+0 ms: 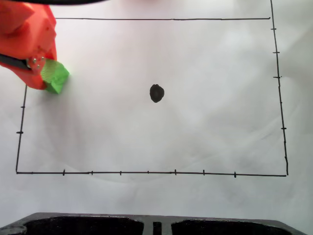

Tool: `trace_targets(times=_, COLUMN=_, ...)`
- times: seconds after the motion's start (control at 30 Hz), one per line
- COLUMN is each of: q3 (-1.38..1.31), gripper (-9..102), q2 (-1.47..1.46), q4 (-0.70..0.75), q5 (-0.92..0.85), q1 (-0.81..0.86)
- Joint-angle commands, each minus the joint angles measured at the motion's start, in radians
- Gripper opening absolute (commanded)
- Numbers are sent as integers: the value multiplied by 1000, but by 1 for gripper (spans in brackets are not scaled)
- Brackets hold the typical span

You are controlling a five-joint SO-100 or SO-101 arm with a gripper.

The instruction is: Grasp the colored block, Place it on the black dot, and then return the arm to the default position.

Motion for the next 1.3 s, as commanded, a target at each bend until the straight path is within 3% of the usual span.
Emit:
trace_targets(times=0.0, q3=-83, gripper=13, q2=63, q4=78, q5=57, q1=-66)
trace_targets(times=0.67, q3=-71, gripper=13, q2=135, q4=210, q5=331, q1=-591)
trace_targets(times=0.93, q3=-38, gripper=13, q2=101, q4=206, q5=360, q1=-652)
trace_targets(times=1.27, q3=5, gripper=13, q2=64, q4=156, q5=319, q1=-601)
